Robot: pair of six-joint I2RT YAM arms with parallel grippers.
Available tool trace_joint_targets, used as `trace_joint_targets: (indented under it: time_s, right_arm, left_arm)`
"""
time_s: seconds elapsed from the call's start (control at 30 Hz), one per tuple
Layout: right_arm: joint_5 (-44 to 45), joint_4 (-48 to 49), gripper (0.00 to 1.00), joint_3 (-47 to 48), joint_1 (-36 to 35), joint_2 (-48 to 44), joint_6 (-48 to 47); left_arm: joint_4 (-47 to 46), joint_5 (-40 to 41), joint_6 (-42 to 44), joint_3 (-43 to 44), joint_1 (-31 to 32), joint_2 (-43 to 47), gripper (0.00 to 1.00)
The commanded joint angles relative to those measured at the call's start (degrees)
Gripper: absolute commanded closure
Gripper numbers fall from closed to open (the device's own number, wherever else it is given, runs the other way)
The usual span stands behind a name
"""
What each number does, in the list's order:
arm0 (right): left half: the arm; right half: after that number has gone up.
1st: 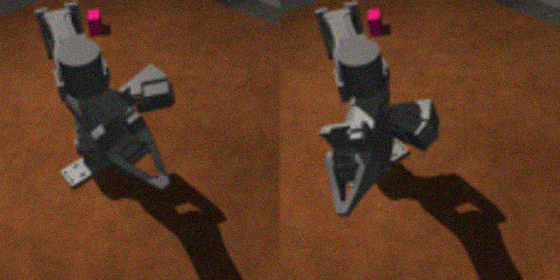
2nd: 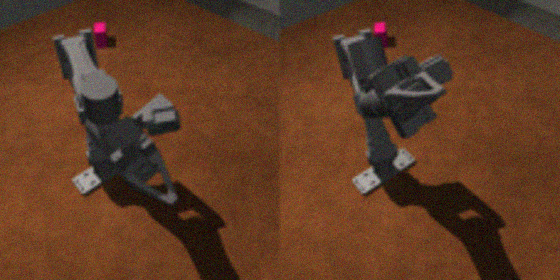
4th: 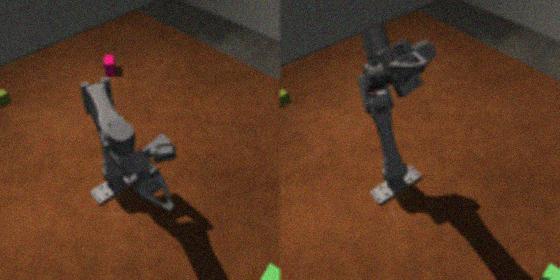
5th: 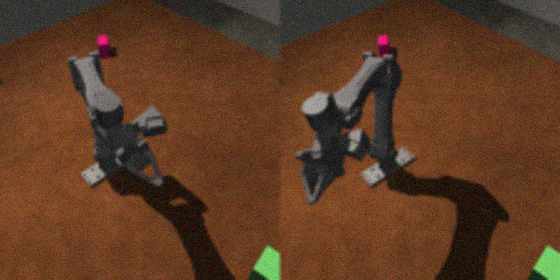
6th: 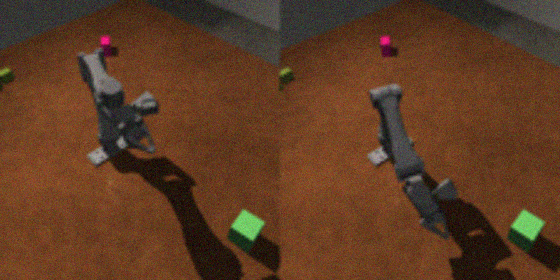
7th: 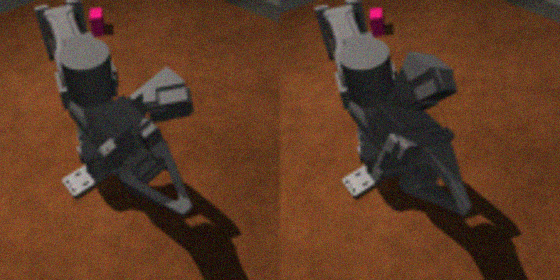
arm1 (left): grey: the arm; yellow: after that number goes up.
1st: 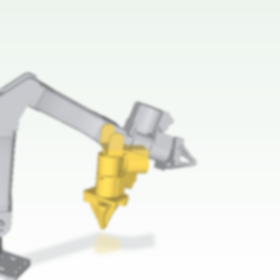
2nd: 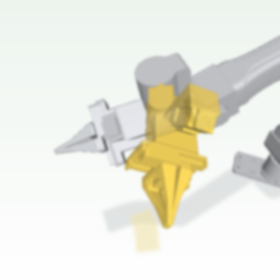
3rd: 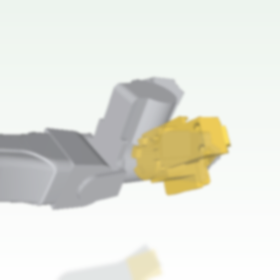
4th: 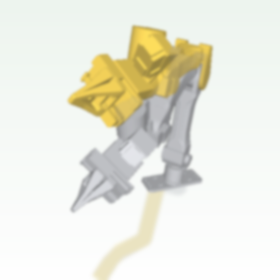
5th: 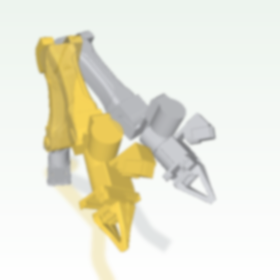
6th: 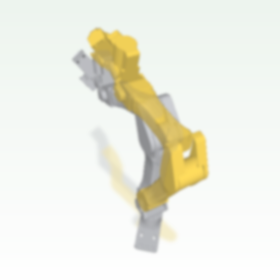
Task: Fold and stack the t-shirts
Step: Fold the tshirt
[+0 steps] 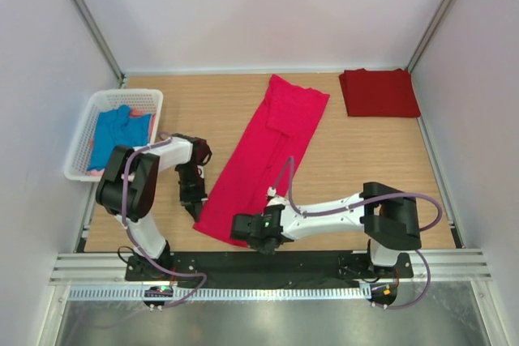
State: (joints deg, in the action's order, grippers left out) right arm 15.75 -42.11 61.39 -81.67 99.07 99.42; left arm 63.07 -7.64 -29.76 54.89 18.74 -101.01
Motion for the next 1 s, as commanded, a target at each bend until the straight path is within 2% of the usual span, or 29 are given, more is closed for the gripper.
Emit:
trace_joint_targets:
  time_s: [0.0,0.23,0.47,0.67,0.97]
  right_arm:
    - [3.6,-4.8,0.99,5.0,0.1,-0.5,-1.2]
    - [3.9,-5.1,0.99,7.5,2.0,-0.5,-5.3]
    - [1.0,-10.2,0.99,10.9,9.0,-0.5,-13.6]
    - [-0.6,-13.2,0.99,11.4,17.9,-3.6,-23.2]
    - [-6.3,-12.1,0.99,13.3,33.6,-5.6,-39.8]
  left_arm:
    - [1.6,-1.5,-0.8,2.0,0.2,3.3,1.00]
    - [3.3,-4.4,-4.8,6.8,-0.1,3.0,1.00]
    - [6.1,-5.6,-6.1,15.6,-1.6,-1.3,1.00]
    - [8.8,-6.5,-11.0,25.9,-2.2,-7.1,1.00]
    - [8.7,-14.3,-18.0,45.5,-1.4,-18.9,1.00]
